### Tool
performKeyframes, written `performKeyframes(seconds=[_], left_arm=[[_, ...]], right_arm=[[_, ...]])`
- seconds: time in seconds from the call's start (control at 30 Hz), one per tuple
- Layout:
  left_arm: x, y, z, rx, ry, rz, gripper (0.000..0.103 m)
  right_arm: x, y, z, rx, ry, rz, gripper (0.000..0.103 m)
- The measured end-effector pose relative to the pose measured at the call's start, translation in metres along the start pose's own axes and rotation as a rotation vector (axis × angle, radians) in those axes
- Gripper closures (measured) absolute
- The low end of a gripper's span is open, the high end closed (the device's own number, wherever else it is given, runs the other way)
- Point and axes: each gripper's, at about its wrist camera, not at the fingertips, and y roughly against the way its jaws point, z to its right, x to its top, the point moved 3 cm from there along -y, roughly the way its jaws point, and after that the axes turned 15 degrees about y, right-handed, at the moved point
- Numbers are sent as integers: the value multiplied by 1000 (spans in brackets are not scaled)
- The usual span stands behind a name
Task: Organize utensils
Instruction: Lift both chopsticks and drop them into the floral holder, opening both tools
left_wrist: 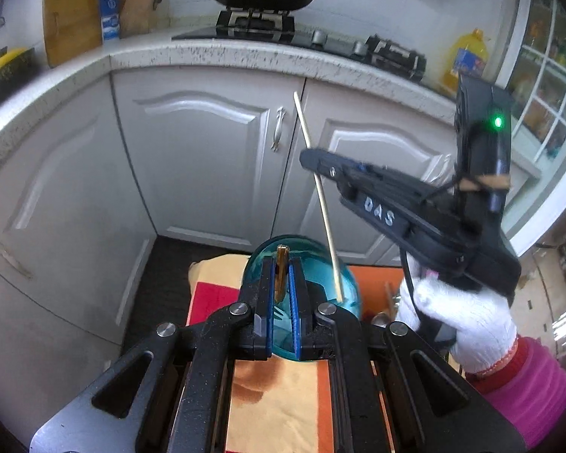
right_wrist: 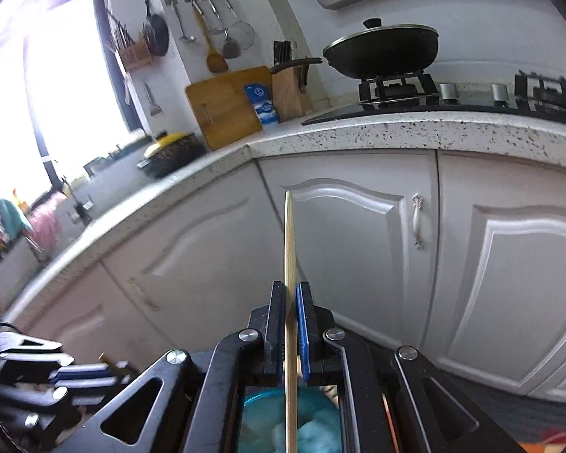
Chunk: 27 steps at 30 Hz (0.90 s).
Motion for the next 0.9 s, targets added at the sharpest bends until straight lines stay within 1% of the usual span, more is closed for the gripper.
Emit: performKeyframes(seconds=[0.13, 0.2, 0.37, 0.53, 0.63, 0.67, 0.7, 0.73, 0.77, 0.8, 0.9], left_arm=[[-7, -21, -7, 14, 11, -38, 97], [-10, -28, -9, 18, 19, -56, 97], [-18, -40, -10, 24, 21, -76, 97], [-23, -47, -13, 44, 48, -87, 97], [-26, -42, -13, 32, 65, -88, 97], [-26, -40, -12, 30, 66, -84, 95], [-27, -38, -11, 28, 67, -83, 92], [-28, -36, -10, 26, 71, -82, 89], [-28, -34, -9, 22, 74, -80, 78], [-28, -31, -7, 18, 75, -78, 69], [-30, -23, -4, 13, 78, -69, 66]], right_arm=[[-9, -14, 7, -35, 13, 19, 98], [-15, -18, 6, -43, 32, 12, 98], [-34, -12, -1, 2, 60, -51, 98], [-59, -9, -2, 42, 36, -160, 98], [-66, -3, -4, 41, 39, -202, 97], [-67, 2, -3, 42, 34, -208, 97], [-67, 6, -2, 41, 31, -211, 91], [-66, 11, -2, 41, 30, -210, 77], [-66, 18, -2, 40, 29, -203, 71], [-65, 23, -2, 40, 26, -198, 69], [-66, 35, -4, 31, 23, -207, 69]])
